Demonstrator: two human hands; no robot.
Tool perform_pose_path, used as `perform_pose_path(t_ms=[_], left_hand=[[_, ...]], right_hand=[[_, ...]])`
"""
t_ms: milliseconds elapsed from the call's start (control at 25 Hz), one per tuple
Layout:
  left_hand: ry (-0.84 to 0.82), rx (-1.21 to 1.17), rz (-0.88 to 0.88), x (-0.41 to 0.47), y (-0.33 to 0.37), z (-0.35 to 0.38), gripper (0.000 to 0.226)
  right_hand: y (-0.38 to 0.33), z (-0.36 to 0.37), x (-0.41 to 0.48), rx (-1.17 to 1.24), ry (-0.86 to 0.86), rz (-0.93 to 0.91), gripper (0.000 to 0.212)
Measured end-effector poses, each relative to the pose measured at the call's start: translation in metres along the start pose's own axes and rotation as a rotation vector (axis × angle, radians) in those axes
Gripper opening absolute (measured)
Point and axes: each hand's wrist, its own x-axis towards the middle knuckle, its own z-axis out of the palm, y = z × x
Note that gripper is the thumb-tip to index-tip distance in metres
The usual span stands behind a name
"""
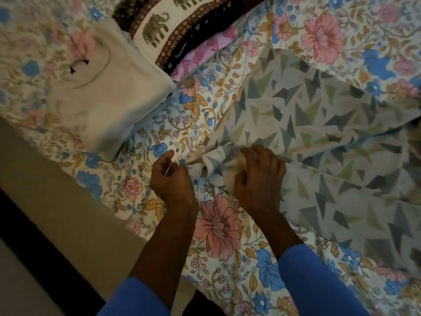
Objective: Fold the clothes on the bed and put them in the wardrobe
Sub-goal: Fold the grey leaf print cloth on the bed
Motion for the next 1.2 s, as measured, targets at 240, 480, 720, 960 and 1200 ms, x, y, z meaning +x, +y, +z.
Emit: perform_pose_path(t_ms=[240,480,720,960,1200], left_hand=[[-0.289,0.447,0.351,0.015,-0.015,-0.025,0.053],[-0.412,0.898,0.769,0.026,-0.024,-0.032,0.026],[-0.273,0.649,0.348,0.038,-0.004,-0.017,0.014],[-0.606,1.053,0.605,0.054,0.011,-0.008,0.009],[-0.454,1.228,0.758,0.049,0.022,-0.013,0.038]], right_hand=[[-0.024,-0.008,0.045,-0.052,-0.240,-0.502,0.053],[-0.024,0.004,0.077,0.588,-0.141,0.029,0.014],[-0.033,0.026,0.076,0.570,-0.123,0.103,0.036],[-0.041,0.035,0.075,0.421,0.003,0.076,0.028],[-0.032,0.021,0.056,0.026,0.252,0.085,0.045]])
